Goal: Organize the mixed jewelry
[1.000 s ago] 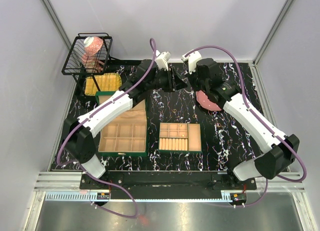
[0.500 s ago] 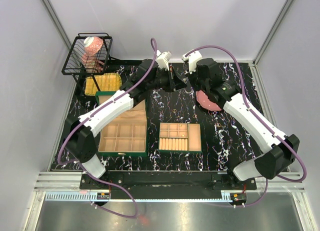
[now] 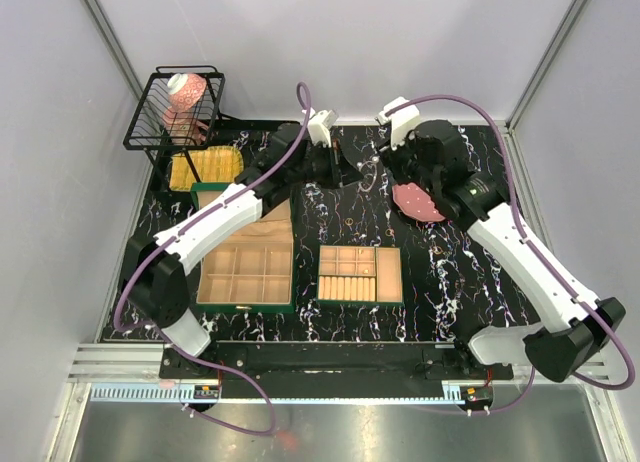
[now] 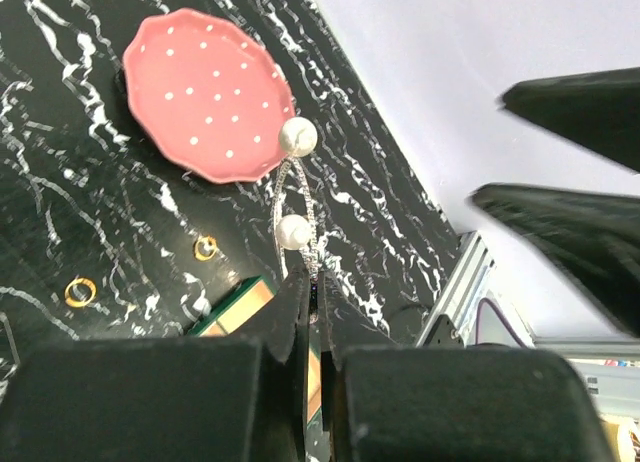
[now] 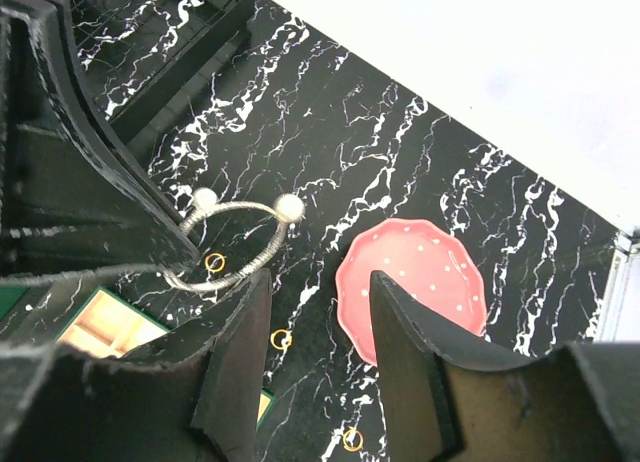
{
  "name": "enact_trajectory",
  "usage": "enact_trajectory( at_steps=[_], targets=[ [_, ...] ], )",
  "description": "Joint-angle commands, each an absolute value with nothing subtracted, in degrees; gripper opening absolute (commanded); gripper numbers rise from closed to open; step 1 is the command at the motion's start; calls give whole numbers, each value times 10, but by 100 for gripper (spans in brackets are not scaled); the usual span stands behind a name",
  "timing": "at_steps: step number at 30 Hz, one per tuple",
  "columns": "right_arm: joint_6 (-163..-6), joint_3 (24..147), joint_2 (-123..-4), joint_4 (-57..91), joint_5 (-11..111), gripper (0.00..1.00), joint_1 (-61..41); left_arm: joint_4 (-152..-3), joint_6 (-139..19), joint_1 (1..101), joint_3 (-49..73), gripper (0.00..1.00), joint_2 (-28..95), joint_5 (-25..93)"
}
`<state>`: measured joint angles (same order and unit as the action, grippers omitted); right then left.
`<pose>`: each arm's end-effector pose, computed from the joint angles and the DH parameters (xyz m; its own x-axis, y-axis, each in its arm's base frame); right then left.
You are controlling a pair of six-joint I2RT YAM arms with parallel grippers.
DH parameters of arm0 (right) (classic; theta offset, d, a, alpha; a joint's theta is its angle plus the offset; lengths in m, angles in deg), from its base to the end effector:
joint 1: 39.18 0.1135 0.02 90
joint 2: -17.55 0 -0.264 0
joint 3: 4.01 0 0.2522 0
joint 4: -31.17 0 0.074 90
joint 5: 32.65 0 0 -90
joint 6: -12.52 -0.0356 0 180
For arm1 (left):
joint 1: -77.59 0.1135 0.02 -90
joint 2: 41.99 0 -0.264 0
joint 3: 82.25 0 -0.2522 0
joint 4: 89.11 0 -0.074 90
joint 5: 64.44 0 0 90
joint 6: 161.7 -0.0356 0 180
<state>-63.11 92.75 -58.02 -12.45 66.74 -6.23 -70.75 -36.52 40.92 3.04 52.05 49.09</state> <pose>0.2467 0.1530 0.4187 -0.2084 -0.4269 -0.8800 -0.4767 0.8300 -0.2897 0.3062 -0.2457 0.3474 -0.6904 -0.1445 -0.7088 0.5565 0.5200 -0.6481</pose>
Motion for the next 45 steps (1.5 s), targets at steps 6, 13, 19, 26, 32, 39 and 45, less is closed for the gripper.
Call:
enact_trajectory(
  at_steps=[6,13,19,26,32,39,45],
  targets=[
    [-587,876,-514,-98,696,53,-60,-693,-438,481,114,0,413,634],
    [-571,857,-514,-93,714,55,-73,-634,-531,541,246,0,294,767],
    [-570,847,-512,-89,705,55,-85,-491,-659,650,280,0,235,879],
    [-572,832,-515,-82,698,55,-94,-228,-973,734,267,0,248,874],
    [-574,813,-513,-71,697,54,-96,-147,-1089,824,272,0,270,859],
    [-575,795,-506,-58,693,54,-97,-50,-1177,881,228,0,318,843],
    [-578,791,-510,-55,684,55,-97,-40,-1154,882,223,0,344,833]
  ],
)
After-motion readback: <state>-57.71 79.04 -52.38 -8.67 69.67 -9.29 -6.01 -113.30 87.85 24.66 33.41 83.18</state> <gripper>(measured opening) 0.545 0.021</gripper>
